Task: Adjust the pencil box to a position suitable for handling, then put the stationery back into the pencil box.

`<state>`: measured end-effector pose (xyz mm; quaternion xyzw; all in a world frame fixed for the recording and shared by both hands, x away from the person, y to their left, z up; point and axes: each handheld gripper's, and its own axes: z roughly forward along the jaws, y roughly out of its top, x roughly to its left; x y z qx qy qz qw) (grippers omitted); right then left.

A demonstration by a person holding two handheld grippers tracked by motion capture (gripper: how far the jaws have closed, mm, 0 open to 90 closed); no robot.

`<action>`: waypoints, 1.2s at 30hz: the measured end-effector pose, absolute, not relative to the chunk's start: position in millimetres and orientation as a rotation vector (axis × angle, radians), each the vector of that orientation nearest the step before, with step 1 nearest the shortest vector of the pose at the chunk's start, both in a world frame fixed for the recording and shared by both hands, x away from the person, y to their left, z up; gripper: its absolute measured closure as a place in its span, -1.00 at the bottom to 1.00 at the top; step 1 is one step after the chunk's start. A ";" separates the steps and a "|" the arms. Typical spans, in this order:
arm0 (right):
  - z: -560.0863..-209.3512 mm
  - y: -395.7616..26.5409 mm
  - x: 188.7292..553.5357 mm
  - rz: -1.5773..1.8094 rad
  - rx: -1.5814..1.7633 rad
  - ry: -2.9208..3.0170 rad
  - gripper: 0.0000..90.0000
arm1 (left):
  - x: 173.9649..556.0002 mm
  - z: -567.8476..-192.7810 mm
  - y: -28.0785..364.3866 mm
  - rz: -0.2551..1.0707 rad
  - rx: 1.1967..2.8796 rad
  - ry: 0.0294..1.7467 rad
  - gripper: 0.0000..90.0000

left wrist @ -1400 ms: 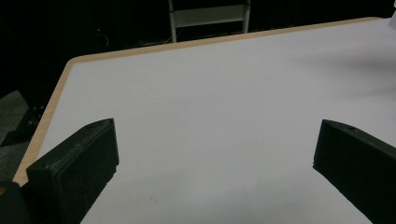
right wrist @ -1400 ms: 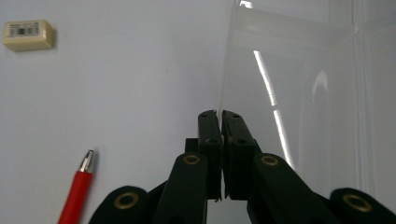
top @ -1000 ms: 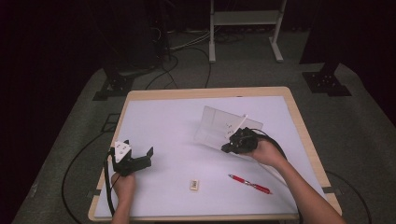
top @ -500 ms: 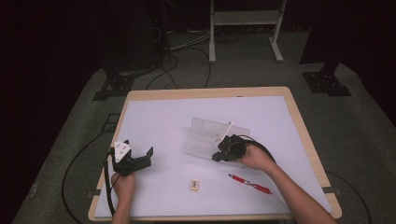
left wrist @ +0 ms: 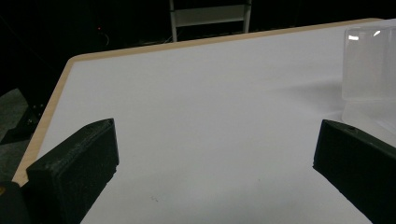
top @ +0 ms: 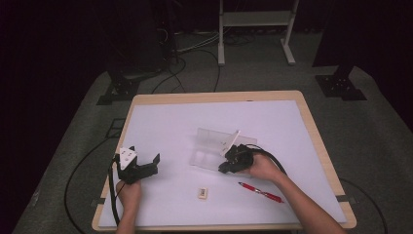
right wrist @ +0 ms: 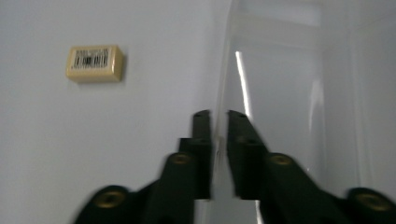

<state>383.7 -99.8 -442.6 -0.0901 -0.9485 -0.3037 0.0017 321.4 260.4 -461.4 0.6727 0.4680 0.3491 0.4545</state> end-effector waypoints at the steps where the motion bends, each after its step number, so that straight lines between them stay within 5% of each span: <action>1: -440.4 -101.4 384.1 -0.975 -0.299 -2.964 0.53 | 321.4 -461.5 260.4 0.861 1.660 1.154 -1.00; 10: -420.9 -124.8 379.5 -1.111 -0.423 -2.900 0.05 | 321.2 -461.4 260.1 0.860 1.664 1.151 -1.00; 19: -403.4 -158.5 367.9 -1.229 -0.525 -2.858 -0.20 | 321.0 -461.2 260.0 0.860 1.668 1.152 -1.00; 36: -397.6 -230.6 346.6 -1.324 -0.745 -2.838 -0.26 | 321.5 -461.4 260.4 0.859 1.662 1.157 -1.00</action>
